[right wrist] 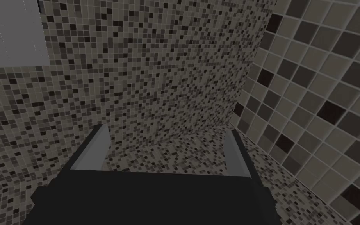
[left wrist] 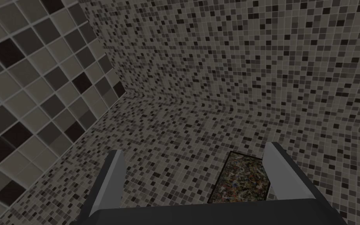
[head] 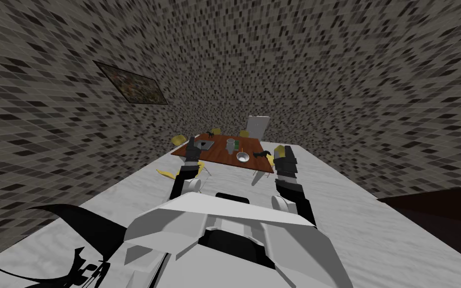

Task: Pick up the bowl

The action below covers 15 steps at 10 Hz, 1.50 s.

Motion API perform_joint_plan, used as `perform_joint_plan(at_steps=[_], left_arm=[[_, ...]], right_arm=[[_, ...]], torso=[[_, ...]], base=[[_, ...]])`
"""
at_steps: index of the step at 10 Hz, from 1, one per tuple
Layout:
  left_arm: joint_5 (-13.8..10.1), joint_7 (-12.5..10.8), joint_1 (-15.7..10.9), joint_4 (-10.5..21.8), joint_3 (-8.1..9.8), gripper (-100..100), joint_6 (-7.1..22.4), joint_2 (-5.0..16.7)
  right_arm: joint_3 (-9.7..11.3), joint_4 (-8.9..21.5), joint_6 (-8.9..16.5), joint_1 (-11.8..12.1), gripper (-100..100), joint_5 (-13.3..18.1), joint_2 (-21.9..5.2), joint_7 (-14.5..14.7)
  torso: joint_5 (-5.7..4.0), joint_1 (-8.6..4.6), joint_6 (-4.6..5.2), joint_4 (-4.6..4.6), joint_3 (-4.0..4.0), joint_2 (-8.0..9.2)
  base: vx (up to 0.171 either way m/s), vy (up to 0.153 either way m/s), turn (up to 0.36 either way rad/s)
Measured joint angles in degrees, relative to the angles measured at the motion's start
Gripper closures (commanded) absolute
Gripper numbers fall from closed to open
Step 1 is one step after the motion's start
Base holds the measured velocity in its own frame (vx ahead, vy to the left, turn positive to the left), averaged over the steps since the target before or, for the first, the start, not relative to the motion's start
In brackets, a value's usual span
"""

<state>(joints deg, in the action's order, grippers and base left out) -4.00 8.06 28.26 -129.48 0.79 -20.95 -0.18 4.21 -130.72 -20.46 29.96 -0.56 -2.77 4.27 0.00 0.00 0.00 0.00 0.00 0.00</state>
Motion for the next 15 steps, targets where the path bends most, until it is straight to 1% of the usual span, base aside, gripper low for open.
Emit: perform_joint_plan(at_steps=[2, 4, 5, 6, 8, 9, 10, 12, 13, 14, 15], left_arm=[[0.0, 0.0, 0.0, 0.0, 0.00, 0, 0.0, 0.0], [0.0, 0.0, 0.0, 0.0, 0.00, 0, 0.0, 0.0], [0.0, 0.0, 0.0, 0.0, 0.00, 0, 0.0, 0.0], [0.0, 0.0, 0.0, 0.0, 0.00, 0, 0.0, 0.0], [0.0, 0.0, 0.0, 0.0, 0.00, 0, 0.0, 0.0], [0.0, 0.0, 0.0, 0.0, 0.00, 0, 0.0, 0.0], [0.0, 0.0, 0.0, 0.0, 0.00, 0, 0.0, 0.0], [0.0, 0.0, 0.0, 0.0, 0.00, 0, 0.0, 0.0], [0.0, 0.0, 0.0, 0.0, 0.00, 0, 0.0, 0.0], [0.0, 0.0, 0.0, 0.0, 0.00, 0, 0.0, 0.0], [0.0, 0.0, 0.0, 0.0, 0.00, 0, 0.0, 0.0]], right_arm=[[0.1, -0.3, 1.2, 1.3, -100, 0.3, -2.0, -0.6], [0.7, -0.3, 2.2, 3.5, -100, 0.8, -4.0, -1.3], [0.7, -0.5, 3.3, 4.5, -100, 0.9, -5.4, -1.8], [1.0, -0.9, 4.5, 6.0, -100, 1.2, -6.7, -2.1], [1.3, -0.7, 6.5, 9.1, -100, 1.6, -9.7, -3.0], [1.2, -0.7, 8.2, 10.0, -100, 1.8, -11.3, -3.4], [1.3, -0.8, 10.4, 11.2, -100, 2.0, -12.8, -3.8], [1.9, -1.0, 11.5, 14.5, -100, 2.5, -14.4, -3.9], [2.2, -1.2, 13.5, 15.4, -100, 2.8, -15.5, -4.0], [1.8, -0.9, 15.5, 16.9, -100, 2.6, -17.5, -4.6], [2.2, -1.0, 18.1, 17.9, -100, 3.0, -18.6, -4.7]], torso=[[-0.03, -0.14, -0.01, 0.06, 0.16, 0.28], [-0.02, -0.11, -0.01, 0.08, 0.20, 0.35], [-0.03, -0.13, -0.01, 0.08, 0.21, 0.36], [-0.03, -0.13, -0.03, 0.08, 0.22, 0.38], [-0.03, -0.15, -0.01, 0.09, 0.23, 0.39], [-0.03, -0.17, -0.04, 0.09, 0.21, 0.36], [-0.03, -0.16, -0.02, 0.08, 0.19, 0.32], [-0.03, -0.15, -0.01, 0.04, 0.09, 0.14], [-0.03, -0.15, -0.03, 0.03, 0.08, 0.12], [-0.03, -0.17, -0.01, 0.03, 0.08, 0.13], [-0.04, -0.18, -0.02, 0.03, 0.07, 0.11]], base=[[-0.087, -0.028, 0.187], [-0.088, -0.024, 0.192], [-0.094, -0.024, 0.318], [-0.107, -0.017, 0.329], [-0.095, -0.024, 0.385], [-0.082, -0.016, 0.437], [-0.040, -0.016, 0.082], [-0.033, -0.005, 0.355], [-0.042, -0.005, 0.453], [-0.039, -0.009, 0.461], [-0.021, -0.010, 0.319]])
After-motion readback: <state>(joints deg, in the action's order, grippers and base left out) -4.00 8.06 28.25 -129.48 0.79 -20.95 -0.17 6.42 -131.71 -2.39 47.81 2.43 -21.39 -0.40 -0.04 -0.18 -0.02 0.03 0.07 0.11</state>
